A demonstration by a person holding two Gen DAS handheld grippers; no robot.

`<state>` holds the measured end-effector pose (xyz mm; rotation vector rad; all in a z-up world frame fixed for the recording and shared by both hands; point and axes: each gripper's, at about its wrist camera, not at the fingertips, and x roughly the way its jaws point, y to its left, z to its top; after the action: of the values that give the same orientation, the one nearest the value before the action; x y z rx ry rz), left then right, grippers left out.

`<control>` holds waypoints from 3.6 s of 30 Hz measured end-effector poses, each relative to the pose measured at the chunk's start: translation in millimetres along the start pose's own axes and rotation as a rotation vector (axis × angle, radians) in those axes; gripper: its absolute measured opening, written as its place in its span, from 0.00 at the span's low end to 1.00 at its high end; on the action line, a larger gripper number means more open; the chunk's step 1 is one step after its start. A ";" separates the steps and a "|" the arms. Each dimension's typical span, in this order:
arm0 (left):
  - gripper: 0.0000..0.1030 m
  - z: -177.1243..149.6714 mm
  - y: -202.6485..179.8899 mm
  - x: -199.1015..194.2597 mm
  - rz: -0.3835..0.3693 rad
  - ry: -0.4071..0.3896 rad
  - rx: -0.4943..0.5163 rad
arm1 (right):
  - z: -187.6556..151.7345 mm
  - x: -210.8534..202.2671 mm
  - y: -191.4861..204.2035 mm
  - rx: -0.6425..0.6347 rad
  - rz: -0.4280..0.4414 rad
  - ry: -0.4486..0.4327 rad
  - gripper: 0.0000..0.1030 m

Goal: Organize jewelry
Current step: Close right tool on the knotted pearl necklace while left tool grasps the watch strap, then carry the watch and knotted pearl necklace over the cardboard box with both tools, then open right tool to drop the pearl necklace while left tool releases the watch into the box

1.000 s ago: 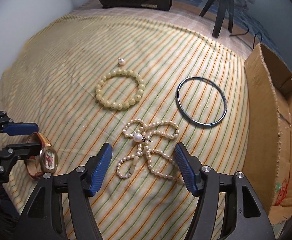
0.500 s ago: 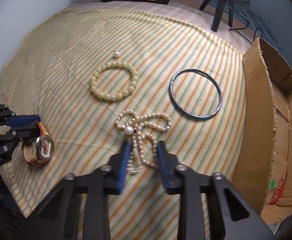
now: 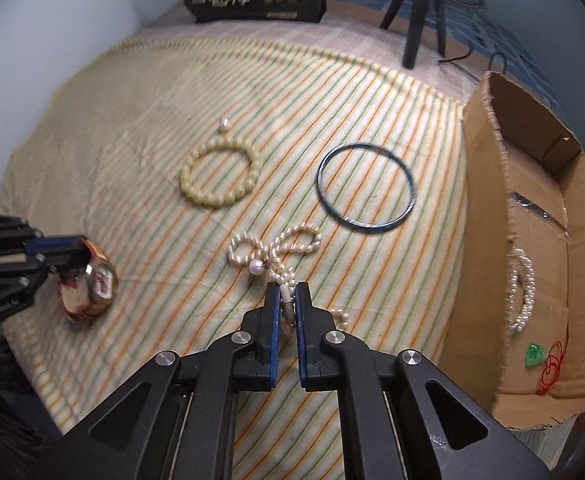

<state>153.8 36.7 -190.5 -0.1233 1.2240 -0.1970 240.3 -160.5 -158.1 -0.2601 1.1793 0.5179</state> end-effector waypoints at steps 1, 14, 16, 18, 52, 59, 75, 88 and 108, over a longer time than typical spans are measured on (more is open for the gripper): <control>0.04 0.7 -0.8 -2.1 -0.003 -0.005 0.000 | 0.1 -5.4 -2.4 0.013 0.014 -0.013 0.05; 0.04 13.1 -13.5 -26.2 -0.042 -0.066 -0.009 | 20.7 -57.1 2.5 0.062 0.078 -0.175 0.05; 0.04 17.6 -17.4 -30.2 -0.048 -0.078 -0.007 | 21.9 -65.4 4.2 0.070 0.081 -0.199 0.05; 0.04 21.6 -22.6 -35.4 -0.052 -0.093 0.001 | 24.3 -73.9 2.7 0.081 0.085 -0.224 0.05; 0.04 112.3 -177.6 -46.0 -0.213 -0.235 0.086 | 16.4 -136.8 -138.7 0.340 -0.070 -0.411 0.05; 0.04 122.5 -205.8 -22.1 -0.218 -0.211 0.103 | 19.4 -125.4 -159.5 0.362 -0.095 -0.394 0.05; 0.04 125.1 -247.3 20.2 -0.218 -0.156 0.143 | 27.4 -93.5 -206.2 0.420 -0.127 -0.353 0.05; 0.04 129.5 -258.6 52.1 -0.208 -0.107 0.150 | 24.6 -74.3 -228.4 0.456 -0.115 -0.333 0.05; 0.15 125.3 -260.3 41.3 -0.224 -0.118 0.167 | 19.8 -71.5 -230.0 0.470 -0.138 -0.305 0.28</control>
<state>263.4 -227.8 -134.5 -0.1252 1.0708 -0.4798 354.2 -365.9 -101.2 0.1386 0.9438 0.1413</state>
